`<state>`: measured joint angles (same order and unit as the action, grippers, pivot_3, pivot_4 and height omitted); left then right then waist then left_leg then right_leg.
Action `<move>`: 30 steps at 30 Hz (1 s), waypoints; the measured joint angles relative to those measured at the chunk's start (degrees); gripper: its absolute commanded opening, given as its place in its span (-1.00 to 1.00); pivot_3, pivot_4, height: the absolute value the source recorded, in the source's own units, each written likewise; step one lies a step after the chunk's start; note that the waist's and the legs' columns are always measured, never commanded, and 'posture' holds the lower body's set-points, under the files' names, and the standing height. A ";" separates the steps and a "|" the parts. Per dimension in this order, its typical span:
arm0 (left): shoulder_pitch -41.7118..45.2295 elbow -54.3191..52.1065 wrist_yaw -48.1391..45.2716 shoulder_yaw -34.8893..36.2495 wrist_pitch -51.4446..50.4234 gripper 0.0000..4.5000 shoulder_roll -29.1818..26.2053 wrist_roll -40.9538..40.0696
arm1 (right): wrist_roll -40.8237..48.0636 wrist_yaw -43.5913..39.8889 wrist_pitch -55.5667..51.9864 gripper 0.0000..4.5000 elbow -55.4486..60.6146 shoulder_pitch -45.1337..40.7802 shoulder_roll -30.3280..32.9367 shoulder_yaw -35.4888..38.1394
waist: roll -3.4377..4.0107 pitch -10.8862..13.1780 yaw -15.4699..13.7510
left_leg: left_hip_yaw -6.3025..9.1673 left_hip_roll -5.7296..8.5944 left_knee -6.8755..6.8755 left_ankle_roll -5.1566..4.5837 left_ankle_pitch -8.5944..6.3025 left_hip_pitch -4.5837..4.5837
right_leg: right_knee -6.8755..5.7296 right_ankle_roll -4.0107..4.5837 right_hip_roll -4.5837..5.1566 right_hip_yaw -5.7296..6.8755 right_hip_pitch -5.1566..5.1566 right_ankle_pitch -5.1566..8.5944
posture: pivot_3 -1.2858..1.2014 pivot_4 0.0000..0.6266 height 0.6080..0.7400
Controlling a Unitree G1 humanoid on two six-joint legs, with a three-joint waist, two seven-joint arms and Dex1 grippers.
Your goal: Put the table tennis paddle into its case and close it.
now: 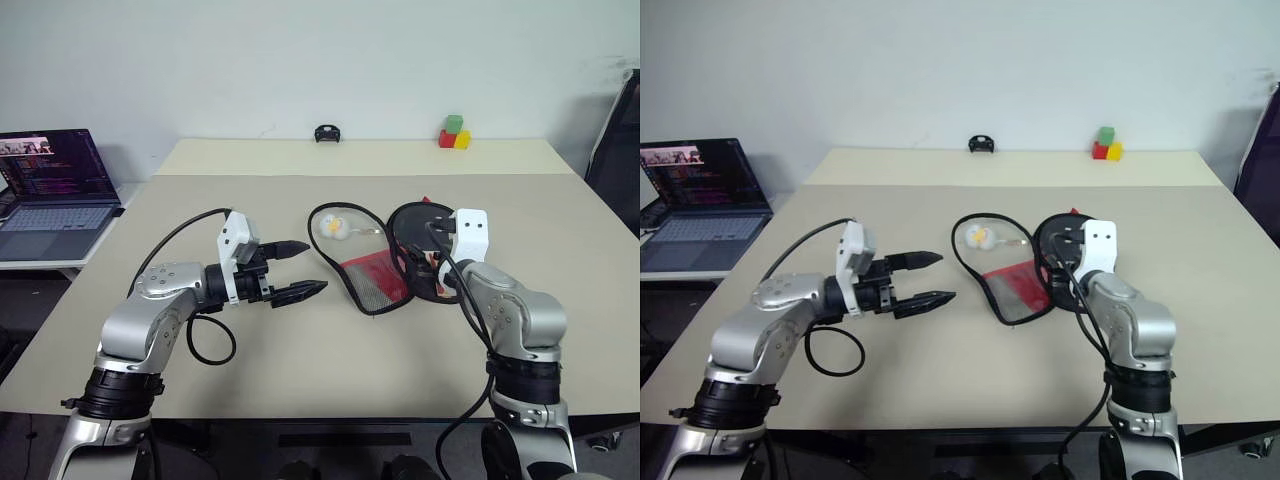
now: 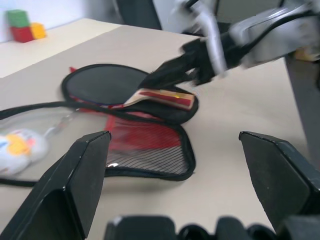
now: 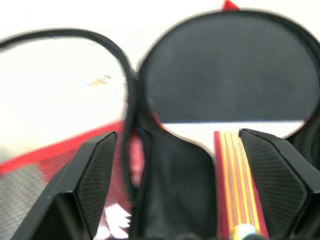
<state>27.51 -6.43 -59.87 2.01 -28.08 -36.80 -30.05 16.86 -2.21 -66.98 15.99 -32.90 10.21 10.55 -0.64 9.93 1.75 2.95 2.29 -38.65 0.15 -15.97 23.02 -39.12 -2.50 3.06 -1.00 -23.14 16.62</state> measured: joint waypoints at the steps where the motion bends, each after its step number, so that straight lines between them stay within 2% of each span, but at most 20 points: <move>1: -0.44 0.39 0.40 0.59 0.16 1.00 -0.09 0.17 | 0.45 -1.57 -1.10 0.89 0.77 1.02 1.99 -0.14 | 0.00 0.00 -0.08 | 0.00 0.01 -0.01 -0.01 0.00 0.00 | 0.02 0.00 0.01 0.03 0.03 0.00 | 0.03 -0.52 1.00; 7: -0.66 6.34 2.73 1.11 3.43 1.00 0.11 3.54 | 5.87 -16.34 0.23 0.89 2.47 2.85 16.40 -0.35 | 0.00 0.00 0.12 | -0.03 -0.02 -0.02 -0.03 -0.01 -0.03 | -0.03 0.00 -0.02 0.07 0.04 0.00 | 0.03 -0.52 1.00; 11: 0.45 9.16 3.69 0.93 4.99 1.00 1.06 5.05 | 9.49 -26.08 4.98 0.89 2.66 2.44 22.84 -0.32 | -0.01 0.01 0.12 | -0.03 -0.02 -0.04 -0.04 -0.01 -0.01 | 0.00 0.00 -0.02 0.06 0.04 0.00 | 0.03 -0.52 1.00; 12: 0.79 10.33 4.18 0.58 5.81 1.00 1.33 5.94 | 12.60 -31.53 5.67 0.89 2.60 2.02 26.48 0.30 | -0.01 0.01 0.04 | -0.04 0.00 -0.03 -0.04 -0.02 0.01 | 0.05 -0.01 -0.01 0.09 0.05 0.00 | 0.03 -0.52 1.00; 16: 1.70 15.39 4.90 -0.61 7.59 1.00 2.14 9.17 | 18.85 -40.58 5.73 0.89 2.20 -0.54 34.06 5.07 | -0.13 -0.01 -0.11 | 0.04 -0.02 -0.04 -0.05 -0.02 0.00 | 0.11 -0.01 0.01 0.10 0.15 0.00 | 0.03 -0.52 1.00; 22: 4.62 22.26 7.45 -1.78 10.42 1.00 4.26 13.49 | 21.49 -46.61 7.41 0.89 0.90 -0.11 37.25 3.97 | -0.15 -0.01 -0.07 | 0.04 -0.02 -0.07 -0.04 -0.02 -0.01 | 0.06 -0.01 0.03 0.08 0.16 -0.01 | 0.03 -0.52 1.00; 27: 7.34 29.22 10.31 -2.25 12.86 1.00 7.44 16.37 | 22.76 -46.36 7.61 0.89 0.93 -0.02 37.34 4.02 | -0.17 0.00 -0.27 | 0.04 -0.01 -0.09 -0.04 -0.01 0.01 | 0.06 -0.01 0.05 0.10 0.15 -0.01 | 0.03 -0.52 1.00; 30: 11.66 37.24 12.07 -3.24 15.18 1.00 10.78 18.72 | 23.28 -46.22 7.61 0.89 0.99 0.33 37.37 4.02 | -0.21 0.01 -0.49 | 0.04 0.00 -0.11 -0.04 -0.01 0.03 | 0.06 -0.02 0.06 0.13 0.16 -0.01 | 0.03 -0.52 1.00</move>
<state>39.17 30.81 -47.80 -1.23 -12.91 -26.02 -11.33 40.14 -48.44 -59.37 16.99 -32.57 47.58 14.57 -0.85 9.94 1.26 2.99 2.30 -38.76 0.11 -15.98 23.04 -39.06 -2.51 3.12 -0.88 -22.98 16.60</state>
